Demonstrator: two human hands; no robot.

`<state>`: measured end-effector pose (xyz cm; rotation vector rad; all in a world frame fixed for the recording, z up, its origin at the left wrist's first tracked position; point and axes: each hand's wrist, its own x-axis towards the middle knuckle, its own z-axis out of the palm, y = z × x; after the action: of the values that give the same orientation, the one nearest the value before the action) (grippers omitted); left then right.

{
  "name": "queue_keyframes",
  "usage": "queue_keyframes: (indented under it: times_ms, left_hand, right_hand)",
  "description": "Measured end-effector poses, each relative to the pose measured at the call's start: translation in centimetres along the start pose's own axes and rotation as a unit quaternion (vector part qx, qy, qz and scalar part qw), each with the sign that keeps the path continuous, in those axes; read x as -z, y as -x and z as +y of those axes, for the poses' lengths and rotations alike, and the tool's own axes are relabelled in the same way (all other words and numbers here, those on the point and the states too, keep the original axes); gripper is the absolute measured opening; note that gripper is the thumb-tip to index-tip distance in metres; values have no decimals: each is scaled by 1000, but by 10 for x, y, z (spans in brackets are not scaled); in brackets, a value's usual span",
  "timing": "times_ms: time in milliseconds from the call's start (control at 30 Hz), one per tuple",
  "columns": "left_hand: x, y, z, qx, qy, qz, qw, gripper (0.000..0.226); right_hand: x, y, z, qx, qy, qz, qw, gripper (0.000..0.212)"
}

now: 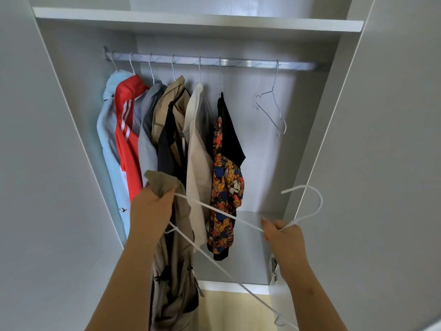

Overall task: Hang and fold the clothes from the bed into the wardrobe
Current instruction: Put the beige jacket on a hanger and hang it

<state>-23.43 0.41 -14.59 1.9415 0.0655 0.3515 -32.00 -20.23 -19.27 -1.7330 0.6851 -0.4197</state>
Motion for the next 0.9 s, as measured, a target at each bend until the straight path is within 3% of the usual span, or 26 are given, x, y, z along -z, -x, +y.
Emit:
queue_keyframes:
  times_ms: [133,200,267,333,467,533,600,633,700,800,900]
  left_hand:
    - [-12,11,3,-47,-38,-85,994,15]
    - [-22,21,5,-48,-26,-169,984,15]
    - [-35,34,8,-45,-3,-265,963,6]
    - [-41,42,8,-51,17,-301,952,8]
    - [-36,39,5,-114,-22,-286,951,7]
    - [-32,36,3,-179,-112,-215,953,22]
    - [-30,30,0,-284,-253,-116,918,32]
    - [-29,29,2,-321,-304,-102,891,40]
    - [-30,29,6,-342,-373,-163,847,55]
    - [-38,28,9,-384,-343,-216,830,55]
    - [-41,30,12,-399,-261,-205,855,39]
  right_hand:
    - [-12,3,-3,28,23,-42,998,46]
    - [-22,6,-4,31,17,-75,997,42]
    - [-32,8,-7,19,-12,-103,994,39]
    - [-38,8,-6,-17,-54,-105,993,44]
    - [-37,6,-7,-45,-104,-63,992,47]
    - [-35,5,-11,-15,-86,-49,995,48]
    - [-31,4,-16,22,-72,-39,996,49]
    - [-29,3,-18,37,-64,-33,997,50]
    - [-24,2,-21,60,-47,-32,997,51]
    - [-21,7,-24,80,-47,-47,995,51]
    - [-16,9,-30,104,-54,-17,993,41]
